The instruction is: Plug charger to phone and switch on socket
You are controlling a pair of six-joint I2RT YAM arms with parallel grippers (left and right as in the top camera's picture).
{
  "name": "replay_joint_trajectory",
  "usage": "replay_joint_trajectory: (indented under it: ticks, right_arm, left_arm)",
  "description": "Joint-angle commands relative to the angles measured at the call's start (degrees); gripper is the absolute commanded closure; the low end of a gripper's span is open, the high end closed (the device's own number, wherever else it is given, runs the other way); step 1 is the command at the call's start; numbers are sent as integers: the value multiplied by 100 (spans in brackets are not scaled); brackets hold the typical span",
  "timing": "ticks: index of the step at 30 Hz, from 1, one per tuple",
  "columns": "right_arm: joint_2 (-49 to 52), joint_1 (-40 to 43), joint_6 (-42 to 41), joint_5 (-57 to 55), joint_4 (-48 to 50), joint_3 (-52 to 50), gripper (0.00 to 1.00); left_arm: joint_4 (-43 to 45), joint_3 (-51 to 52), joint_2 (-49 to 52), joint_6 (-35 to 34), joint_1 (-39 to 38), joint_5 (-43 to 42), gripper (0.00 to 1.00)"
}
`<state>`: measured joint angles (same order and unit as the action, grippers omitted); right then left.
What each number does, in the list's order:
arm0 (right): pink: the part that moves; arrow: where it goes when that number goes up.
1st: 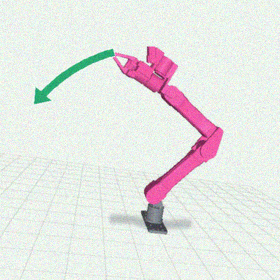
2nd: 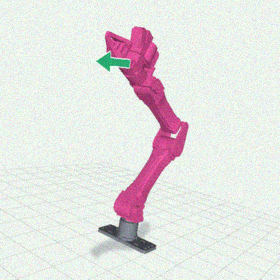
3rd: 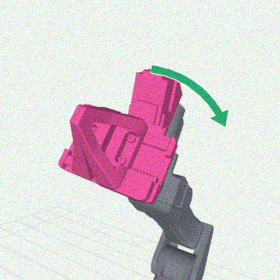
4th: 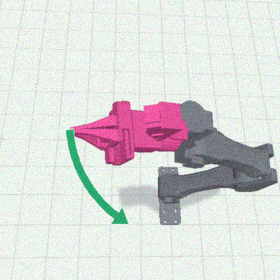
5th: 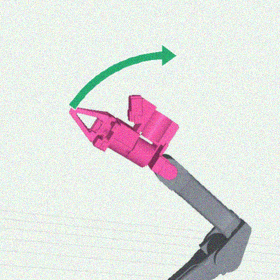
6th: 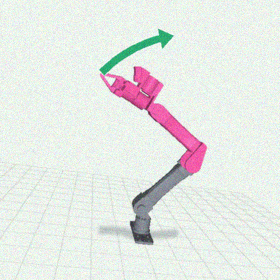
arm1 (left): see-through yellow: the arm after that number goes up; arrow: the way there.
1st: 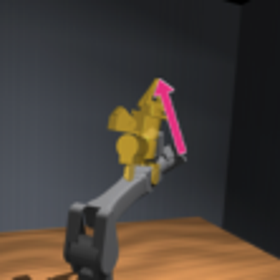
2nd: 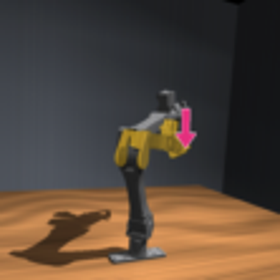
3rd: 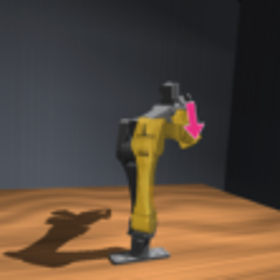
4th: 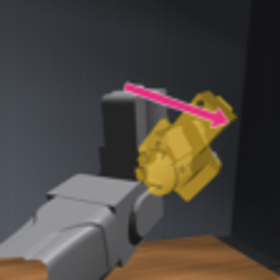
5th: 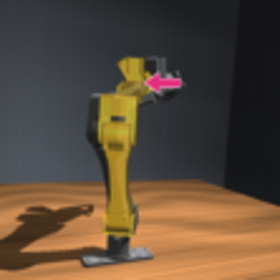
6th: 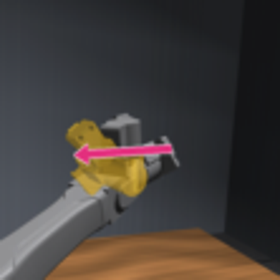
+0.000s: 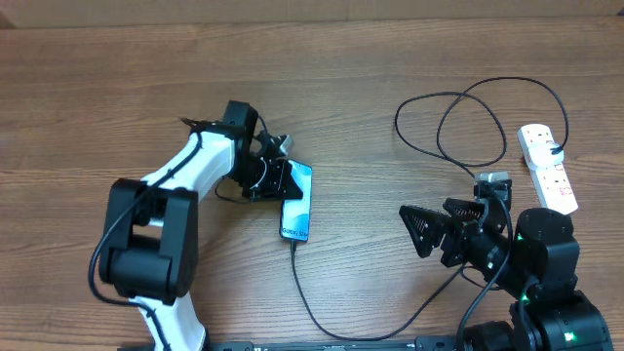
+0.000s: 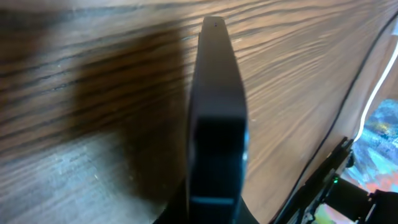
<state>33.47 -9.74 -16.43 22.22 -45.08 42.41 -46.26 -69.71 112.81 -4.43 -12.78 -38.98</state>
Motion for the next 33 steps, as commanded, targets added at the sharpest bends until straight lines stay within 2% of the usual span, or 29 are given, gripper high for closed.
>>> replay_joint_trajectory:
  ticks: [1,5,9,14,23,33]
  right_arm:
    - [-13,11,42,-232,-90,76,0]
    - [2,11,42,-273,-170,72,0]
    - [2,11,42,-273,-173,72,0]
    - [2,11,39,-271,-192,72,0]
    - [2,11,15,-271,-321,72,0]
    - [2,11,-2,-269,-584,72,0]
  left_arm:
    - [-7,-127,149,184,-42,-111,96]
    - [-28,-111,221,-96,-42,468,96]
    - [4,-76,221,-142,-42,544,96]
    - [37,-46,221,-400,-42,1051,96]
    - [129,35,223,-398,-37,1362,91]
    - [197,35,225,-396,-37,1397,92]
